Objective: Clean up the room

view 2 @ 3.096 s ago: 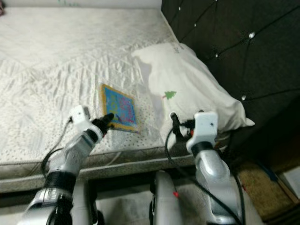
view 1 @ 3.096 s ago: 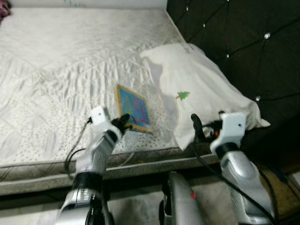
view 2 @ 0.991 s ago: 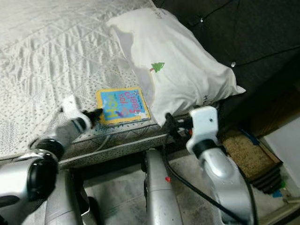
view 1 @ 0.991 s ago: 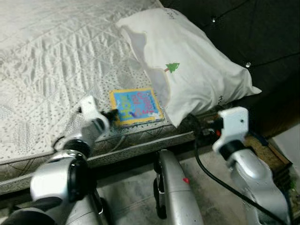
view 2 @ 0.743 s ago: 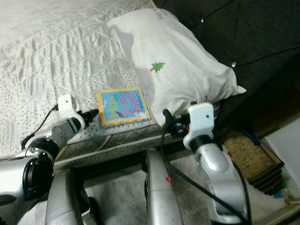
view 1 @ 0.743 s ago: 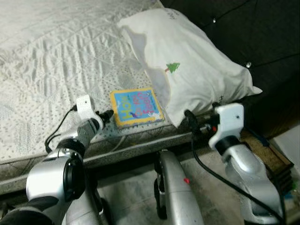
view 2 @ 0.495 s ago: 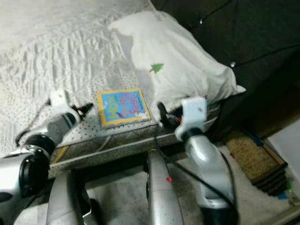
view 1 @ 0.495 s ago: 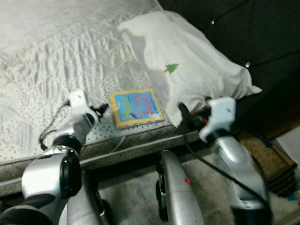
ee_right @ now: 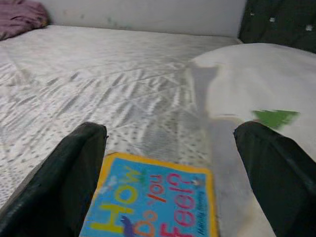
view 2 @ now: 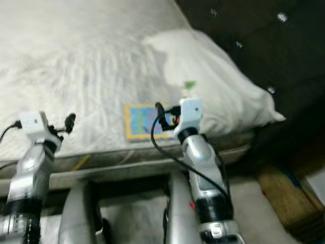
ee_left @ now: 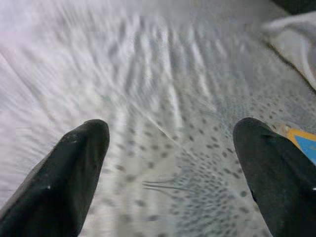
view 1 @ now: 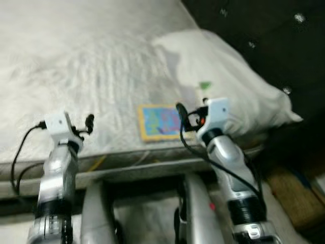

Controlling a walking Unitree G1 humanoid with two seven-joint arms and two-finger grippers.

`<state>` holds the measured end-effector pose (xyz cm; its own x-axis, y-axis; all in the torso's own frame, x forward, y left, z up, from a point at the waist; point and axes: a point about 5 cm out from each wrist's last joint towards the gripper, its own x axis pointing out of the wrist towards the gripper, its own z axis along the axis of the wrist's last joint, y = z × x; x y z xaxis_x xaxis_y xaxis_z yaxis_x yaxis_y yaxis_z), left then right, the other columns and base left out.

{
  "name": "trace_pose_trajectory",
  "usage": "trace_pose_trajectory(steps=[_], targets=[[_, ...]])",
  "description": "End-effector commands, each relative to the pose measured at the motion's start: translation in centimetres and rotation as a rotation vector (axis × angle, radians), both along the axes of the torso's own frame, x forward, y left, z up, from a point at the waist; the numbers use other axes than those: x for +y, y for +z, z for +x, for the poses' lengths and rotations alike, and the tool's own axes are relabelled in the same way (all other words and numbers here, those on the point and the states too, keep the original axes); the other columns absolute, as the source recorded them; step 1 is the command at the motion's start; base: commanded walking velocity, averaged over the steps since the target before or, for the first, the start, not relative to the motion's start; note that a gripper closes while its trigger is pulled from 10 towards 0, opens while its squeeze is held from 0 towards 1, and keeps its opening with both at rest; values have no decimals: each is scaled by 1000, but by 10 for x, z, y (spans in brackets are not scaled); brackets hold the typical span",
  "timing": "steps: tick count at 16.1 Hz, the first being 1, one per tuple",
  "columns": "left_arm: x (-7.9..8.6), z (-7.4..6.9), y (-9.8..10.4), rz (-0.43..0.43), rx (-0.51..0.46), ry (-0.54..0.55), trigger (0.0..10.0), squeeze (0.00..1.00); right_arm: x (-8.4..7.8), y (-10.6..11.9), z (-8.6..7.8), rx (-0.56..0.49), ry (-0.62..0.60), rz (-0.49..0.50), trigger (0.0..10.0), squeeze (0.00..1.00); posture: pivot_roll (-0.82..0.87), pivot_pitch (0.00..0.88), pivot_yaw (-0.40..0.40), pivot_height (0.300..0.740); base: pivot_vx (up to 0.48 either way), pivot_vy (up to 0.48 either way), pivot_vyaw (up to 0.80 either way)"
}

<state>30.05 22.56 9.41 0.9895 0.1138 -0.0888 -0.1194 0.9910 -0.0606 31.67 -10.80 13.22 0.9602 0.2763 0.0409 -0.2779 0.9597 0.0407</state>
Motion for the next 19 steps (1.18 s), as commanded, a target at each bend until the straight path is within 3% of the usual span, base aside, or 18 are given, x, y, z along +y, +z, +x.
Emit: trace_pose_trajectory(steps=[1,3,4,5,6,10,14,19], targets=[[-15,0,11,53,-58,-53,10000,1000,-5,-1,3,-3,-30,-9,10000,0,17,0,-62,536,0,0,0],[-33,-19,17,116,-92,-124,10000,1000,-2,-2,2,-28,21,53,10000,0,31,0,-48,546,0,0,0],[-36,-23,19,119,-85,-124,10000,537,0,-1,4,-41,25,68,10000,0,31,0,-45,555,0,0,0],[-37,-24,19,123,-80,-124,10000,537,0,1,6,-51,26,70,10000,0,30,0,-45,565,0,0,0],[-37,-23,20,122,-78,-118,10000,0,2,5,10,-68,21,75,10000,0,28,0,-43,579,0,0,0],[-39,-22,26,135,-81,-117,10000,0,2,14,17,-113,23,75,10000,0,10,0,-25,636,0,0,0],[-55,-17,28,127,-89,-152,10000,0,-2,18,21,-136,-8,76,10000,0,3,0,-21,683,0,0,0],[-50,-14,29,133,-82,-147,10000,0,-8,18,23,-146,-34,62,10000,0,-12,0,-12,740,0,0,0]])
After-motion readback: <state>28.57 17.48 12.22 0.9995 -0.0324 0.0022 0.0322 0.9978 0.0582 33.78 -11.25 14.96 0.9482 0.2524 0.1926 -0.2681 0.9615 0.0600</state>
